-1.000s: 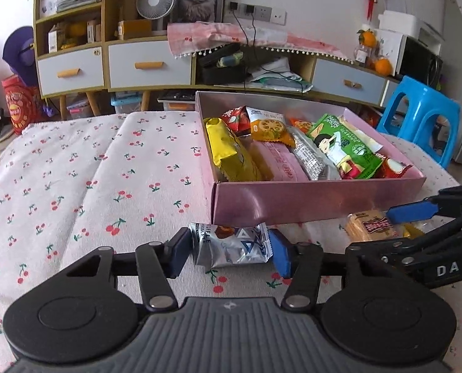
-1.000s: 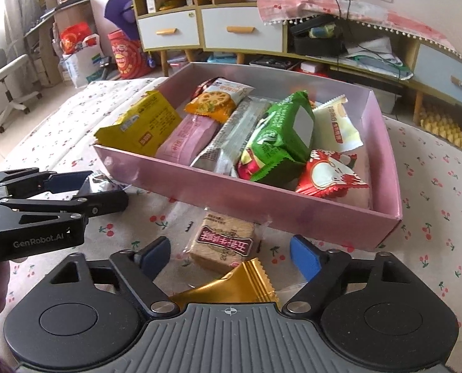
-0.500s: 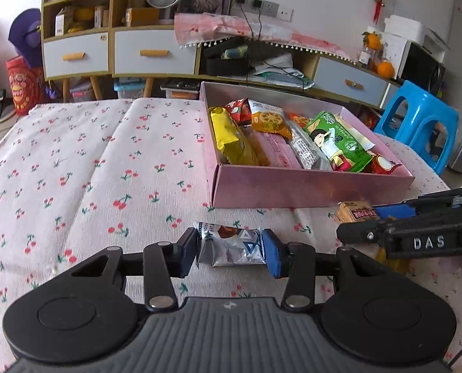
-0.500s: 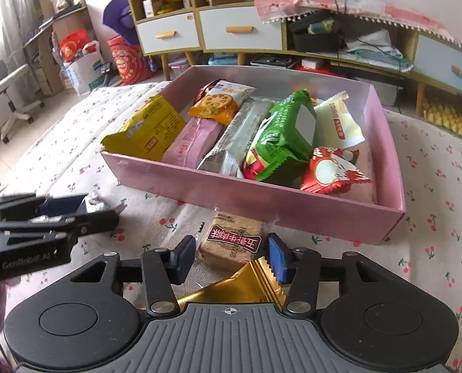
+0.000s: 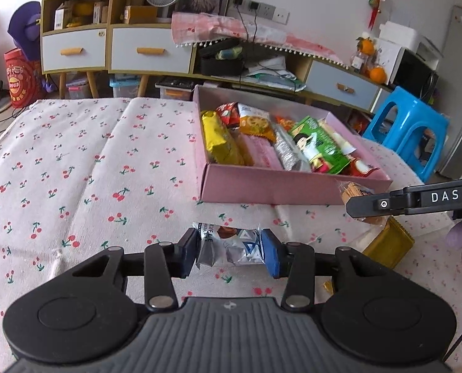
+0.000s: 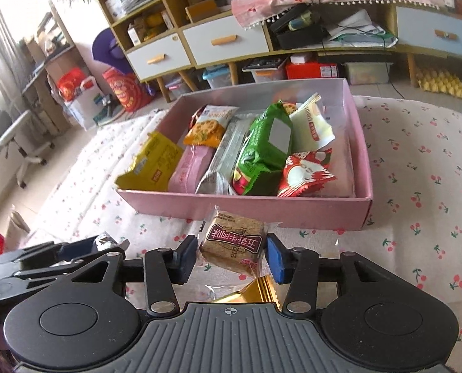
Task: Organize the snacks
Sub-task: 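Carry the silver wrapper and biscuit packet up over the pink box, then lower both packets into the pink box and open both tools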
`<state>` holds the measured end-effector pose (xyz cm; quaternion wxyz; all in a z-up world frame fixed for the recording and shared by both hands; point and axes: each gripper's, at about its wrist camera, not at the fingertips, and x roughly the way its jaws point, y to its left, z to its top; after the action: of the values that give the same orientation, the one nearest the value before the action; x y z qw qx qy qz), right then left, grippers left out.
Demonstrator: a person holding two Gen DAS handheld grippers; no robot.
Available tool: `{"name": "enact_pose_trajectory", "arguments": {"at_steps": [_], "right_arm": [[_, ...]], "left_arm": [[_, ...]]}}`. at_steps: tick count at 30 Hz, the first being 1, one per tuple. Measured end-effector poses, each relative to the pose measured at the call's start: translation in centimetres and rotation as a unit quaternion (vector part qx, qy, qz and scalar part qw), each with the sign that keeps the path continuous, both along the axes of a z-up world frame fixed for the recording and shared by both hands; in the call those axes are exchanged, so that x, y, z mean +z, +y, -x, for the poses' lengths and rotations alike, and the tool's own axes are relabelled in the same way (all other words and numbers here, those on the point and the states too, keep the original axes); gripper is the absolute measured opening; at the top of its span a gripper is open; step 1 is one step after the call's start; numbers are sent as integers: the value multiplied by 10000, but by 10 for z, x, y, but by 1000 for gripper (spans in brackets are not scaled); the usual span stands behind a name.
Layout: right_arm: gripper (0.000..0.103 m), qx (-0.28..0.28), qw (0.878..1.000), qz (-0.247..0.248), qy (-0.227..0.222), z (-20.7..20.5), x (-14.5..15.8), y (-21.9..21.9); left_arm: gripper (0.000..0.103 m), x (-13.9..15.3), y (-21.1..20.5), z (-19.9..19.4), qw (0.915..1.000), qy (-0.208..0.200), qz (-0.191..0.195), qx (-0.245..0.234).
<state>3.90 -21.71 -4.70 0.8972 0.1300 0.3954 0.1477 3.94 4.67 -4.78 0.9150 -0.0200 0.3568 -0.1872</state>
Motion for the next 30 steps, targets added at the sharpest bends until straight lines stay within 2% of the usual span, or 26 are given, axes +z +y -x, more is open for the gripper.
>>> {"name": "enact_pose_trajectory", "arguments": {"at_steps": [10, 19, 23, 30], "right_arm": [[46, -367, 9977, -552, -147, -2, 19, -27], [46, -895, 9932, -710, -219, -19, 25, -43], [46, -1197, 9903, -684, -177, -31, 22, -57], [46, -1504, 9821, -1126, -106, -57, 9, -80]], "left_arm": [[40, 16, -11, 3, 9996, -217, 117, -139], [40, 21, -30, -27, 9988, -434, 96, -184], [40, 20, -44, -43, 9985, -484, 30, -242], [41, 11, -59, -59, 9984, -520, -68, -221]]}}
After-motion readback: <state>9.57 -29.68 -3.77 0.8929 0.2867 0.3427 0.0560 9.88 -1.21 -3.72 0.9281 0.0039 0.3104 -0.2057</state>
